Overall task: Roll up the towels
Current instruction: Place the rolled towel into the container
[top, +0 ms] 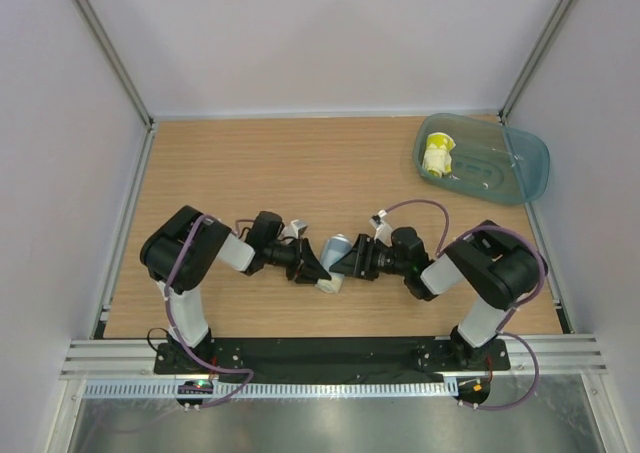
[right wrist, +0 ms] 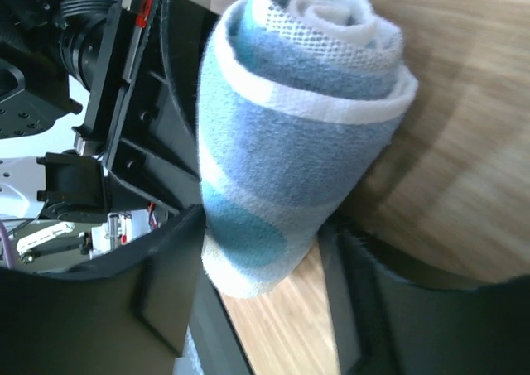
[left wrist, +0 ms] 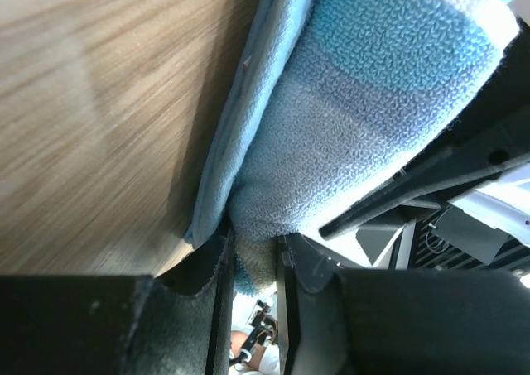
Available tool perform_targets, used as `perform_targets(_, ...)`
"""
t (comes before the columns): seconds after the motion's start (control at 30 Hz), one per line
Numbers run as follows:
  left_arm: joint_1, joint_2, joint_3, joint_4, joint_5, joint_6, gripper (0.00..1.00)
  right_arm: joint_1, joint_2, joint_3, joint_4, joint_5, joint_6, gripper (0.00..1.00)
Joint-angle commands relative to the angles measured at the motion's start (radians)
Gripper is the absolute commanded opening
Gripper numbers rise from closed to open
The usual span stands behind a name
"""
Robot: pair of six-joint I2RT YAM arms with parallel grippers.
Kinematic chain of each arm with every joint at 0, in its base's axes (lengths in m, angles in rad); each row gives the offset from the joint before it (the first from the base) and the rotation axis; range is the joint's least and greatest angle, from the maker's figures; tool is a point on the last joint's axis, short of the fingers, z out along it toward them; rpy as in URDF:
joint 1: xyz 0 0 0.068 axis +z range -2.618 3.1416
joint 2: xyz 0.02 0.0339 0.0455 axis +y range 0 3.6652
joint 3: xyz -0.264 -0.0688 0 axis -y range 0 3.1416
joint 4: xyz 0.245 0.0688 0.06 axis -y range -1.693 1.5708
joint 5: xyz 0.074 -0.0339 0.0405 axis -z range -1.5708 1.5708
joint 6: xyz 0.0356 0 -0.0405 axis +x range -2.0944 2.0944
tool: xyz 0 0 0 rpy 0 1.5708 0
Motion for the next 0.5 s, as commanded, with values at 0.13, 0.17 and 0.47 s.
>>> perform_targets(0.13, 0.024, 0.075, -0.023, -0.267, -0.172, 0.022, 0.01, 0.019, 0.263, -0.003, 0.431, 0.046, 0.124, 0.45)
perform_targets(0.17, 0.026, 0.076, -0.023, -0.271, -0.173, 0.027, 0.01, 0.017, 0.324, 0.003, 0.473, 0.044, 0.142, 0.42)
perform_targets(0.47, 0.023, -0.018, 0.014, -0.494, -0.288, 0.219, 0.33, 0.019, 0.285, 0.057, 0.368, 0.059, 0.121, 0.07)
